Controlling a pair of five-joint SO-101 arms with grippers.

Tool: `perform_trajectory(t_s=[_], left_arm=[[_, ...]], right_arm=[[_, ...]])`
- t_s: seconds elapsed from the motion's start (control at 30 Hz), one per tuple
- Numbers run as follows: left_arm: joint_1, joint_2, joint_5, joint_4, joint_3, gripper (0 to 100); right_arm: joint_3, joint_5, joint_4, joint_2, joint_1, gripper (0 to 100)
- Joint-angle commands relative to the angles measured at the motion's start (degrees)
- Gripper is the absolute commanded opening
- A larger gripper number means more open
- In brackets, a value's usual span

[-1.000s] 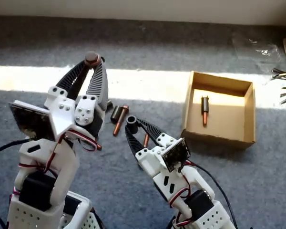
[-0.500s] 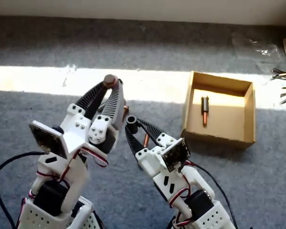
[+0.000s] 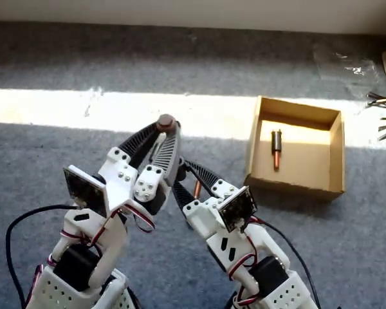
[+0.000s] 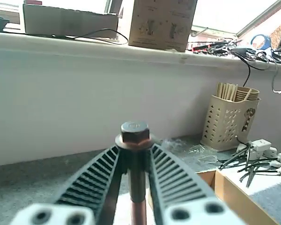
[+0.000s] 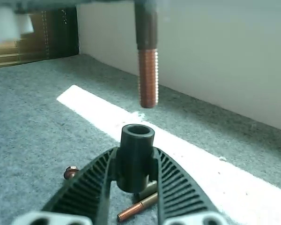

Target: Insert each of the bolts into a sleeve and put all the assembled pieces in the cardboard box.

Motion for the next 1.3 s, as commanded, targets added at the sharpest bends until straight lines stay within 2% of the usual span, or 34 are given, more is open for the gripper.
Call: perform_trajectory(t_s=[0.0, 0.1, 0.4, 0.67, 1.27], left_arm=[[2.77, -0.57, -1.76, -0.09, -0.75, 1], [2.59, -0.57, -1.76, 0.44, -0.57, 1], [2.33, -0.31, -1.67, 9.32, -7.25, 1], [2.33, 7.87, -1.67, 9.32, -10.33, 1], [2.33, 8.13, -1.85, 9.32, -9.54, 1]], right_arm=[[5.85, -0.26, -0.22, -1.10, 0.57, 0.3], [5.93, -0.26, -0.22, -1.10, 0.57, 0.3], [5.93, -0.26, -0.22, -1.10, 0.57, 0.3], [5.93, -0.26, -0.04, -1.10, 0.66, 0.3], [5.93, -0.26, -0.04, -1.10, 0.66, 0.3]])
